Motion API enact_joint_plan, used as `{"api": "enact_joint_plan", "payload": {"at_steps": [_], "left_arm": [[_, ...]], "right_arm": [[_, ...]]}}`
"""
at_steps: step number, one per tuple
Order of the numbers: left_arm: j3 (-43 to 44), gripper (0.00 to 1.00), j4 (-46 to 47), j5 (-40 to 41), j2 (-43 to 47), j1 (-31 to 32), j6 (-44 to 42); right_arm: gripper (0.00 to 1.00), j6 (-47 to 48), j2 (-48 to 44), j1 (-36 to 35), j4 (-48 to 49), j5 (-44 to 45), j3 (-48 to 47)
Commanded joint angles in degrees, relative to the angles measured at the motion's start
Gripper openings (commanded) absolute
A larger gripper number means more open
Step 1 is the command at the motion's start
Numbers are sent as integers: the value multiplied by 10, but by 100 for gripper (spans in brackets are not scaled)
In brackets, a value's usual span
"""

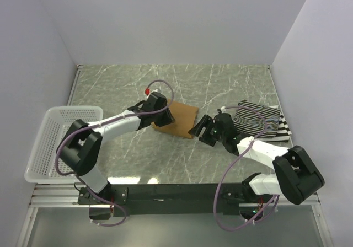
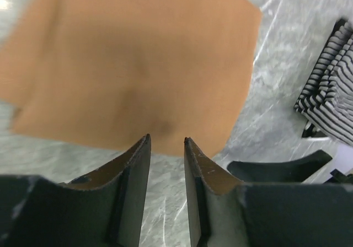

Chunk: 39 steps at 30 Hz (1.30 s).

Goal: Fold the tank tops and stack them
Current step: Fold the tank top

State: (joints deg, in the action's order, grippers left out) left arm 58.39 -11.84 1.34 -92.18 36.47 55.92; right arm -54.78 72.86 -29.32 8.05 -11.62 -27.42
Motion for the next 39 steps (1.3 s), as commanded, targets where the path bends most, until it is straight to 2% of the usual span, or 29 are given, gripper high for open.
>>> {"api": "enact_joint_plan", "payload": {"at_steps": [1,6,9,18,30,32,33,35,36,37,38,39], "left_arm": [[39,35,16,2,-37,13,-15],[66,33,2,-2,-74,26,-25],[67,32,3,-8,-81,30,-29],[62,30,-8,-9,-96,33,-41],[63,29,-5,-22,-105,33,-37],[66,28,-8,-24,-104,33,-38],[71,28,-10,-25,-101,33,-38],[77,28,-20,-27,-95,33,-38],[87,28,-26,-24,-84,33,-38],[93,28,-40,-23,-74,33,-38],[97,28,-46,-20,-63,33,-41],[108,30,-56,-18,-34,33,-42]], "right_arm": [[80,-52,11,-6,93,43,13],[84,-54,71,4,136,71,2],[84,-56,123,15,165,49,-22],[84,-52,213,20,159,69,-63],[63,-6,287,20,46,99,-147],[56,5,288,20,26,106,-156],[44,10,288,20,18,110,-163],[34,27,290,20,-8,114,-173],[13,34,290,20,-18,115,-186],[5,51,290,20,-44,127,-193],[0,63,290,20,-61,137,-202],[0,71,288,19,-76,145,-220]]}}
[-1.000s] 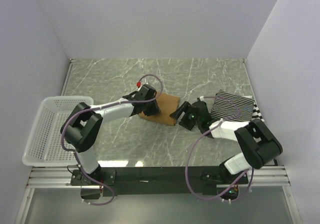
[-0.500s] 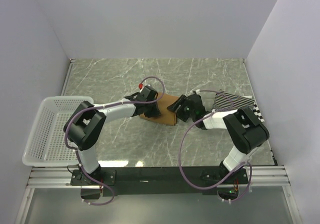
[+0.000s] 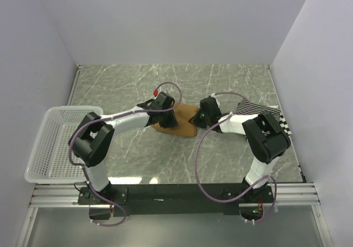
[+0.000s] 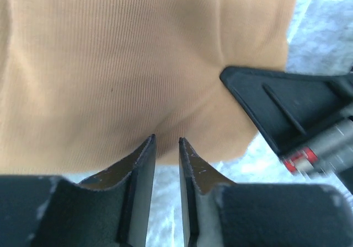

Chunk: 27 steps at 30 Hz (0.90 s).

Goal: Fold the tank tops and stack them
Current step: Fold the tank top, then neatly place the folded tank top to the corner

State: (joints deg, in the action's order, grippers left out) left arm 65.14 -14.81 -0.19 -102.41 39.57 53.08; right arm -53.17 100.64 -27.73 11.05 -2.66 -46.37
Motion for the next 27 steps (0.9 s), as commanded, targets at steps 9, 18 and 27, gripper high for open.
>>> {"api": "enact_joint_plan", "payload": {"at_steps": [9,18,27], "left_arm": [[40,32,-106,0,256,2,-41],[-19,32,-110,-9,334,2,-60],[-42,32,-99,-25,339,2,-65]], "right_arm": [[0,195,-53,4,-355,178,-153],[0,307,-58,7,-563,352,-269],[0,380,-39,26,-629,430,-360]]}}
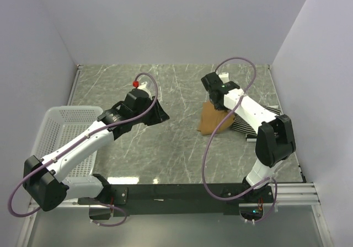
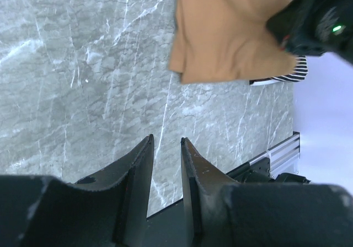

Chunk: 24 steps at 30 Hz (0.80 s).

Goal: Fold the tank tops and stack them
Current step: Neatly place the folded tank top to the corner

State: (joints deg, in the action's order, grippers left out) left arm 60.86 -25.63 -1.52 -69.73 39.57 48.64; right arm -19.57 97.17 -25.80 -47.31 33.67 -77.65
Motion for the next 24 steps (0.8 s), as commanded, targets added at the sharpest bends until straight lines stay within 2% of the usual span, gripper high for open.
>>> {"api": "enact_joint_plan", "payload": {"at_steps": [1,24], "left_arm": [[0,32,9,-10,10,2,-21],[10,31,26,-37,-33,1,-25]], "right_arm": [[0,47,-2,9,-50,71,-53],[0,104,-13,33,-87,115,-143]]}}
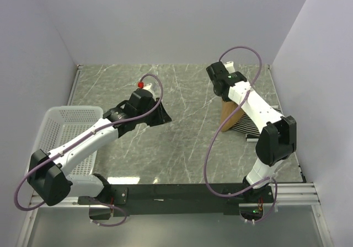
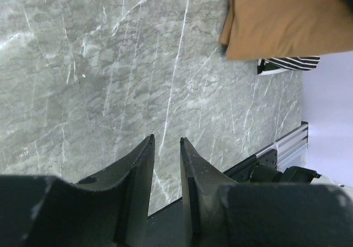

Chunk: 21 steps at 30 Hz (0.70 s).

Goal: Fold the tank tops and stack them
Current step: Neatly place the folded tank top to the corner

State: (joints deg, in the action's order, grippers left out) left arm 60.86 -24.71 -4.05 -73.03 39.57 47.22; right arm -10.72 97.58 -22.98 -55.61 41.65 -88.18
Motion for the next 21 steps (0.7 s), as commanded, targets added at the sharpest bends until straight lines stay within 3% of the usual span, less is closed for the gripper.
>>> {"api": "enact_joint_plan", "payload": {"at_steps": [1,7,16,17,19,20,21], "left_arm": [[9,31,17,-13,0,1,-12],[10,31,16,-17,-6,1,-13],[13,30,27,-39,-33,0,-11],[12,30,29,-41,-39,1,-11],[12,31,31,-49,-42,1,-9],[9,31,34,-51,-43,2,-7],[7,31,37,-52,-43,2,-6]], "right_arm": [[0,18,-20,5,-5,37,-39],[0,16,-59,38,15,23,-3],[0,-7,-151,123,88,-24,146],[7,-14,-151,130,87,-26,160],[40,-43,-149,157,84,-27,177],[85,-66,-142,162,79,-26,182],[87,-76,-139,167,68,-28,183]]}}
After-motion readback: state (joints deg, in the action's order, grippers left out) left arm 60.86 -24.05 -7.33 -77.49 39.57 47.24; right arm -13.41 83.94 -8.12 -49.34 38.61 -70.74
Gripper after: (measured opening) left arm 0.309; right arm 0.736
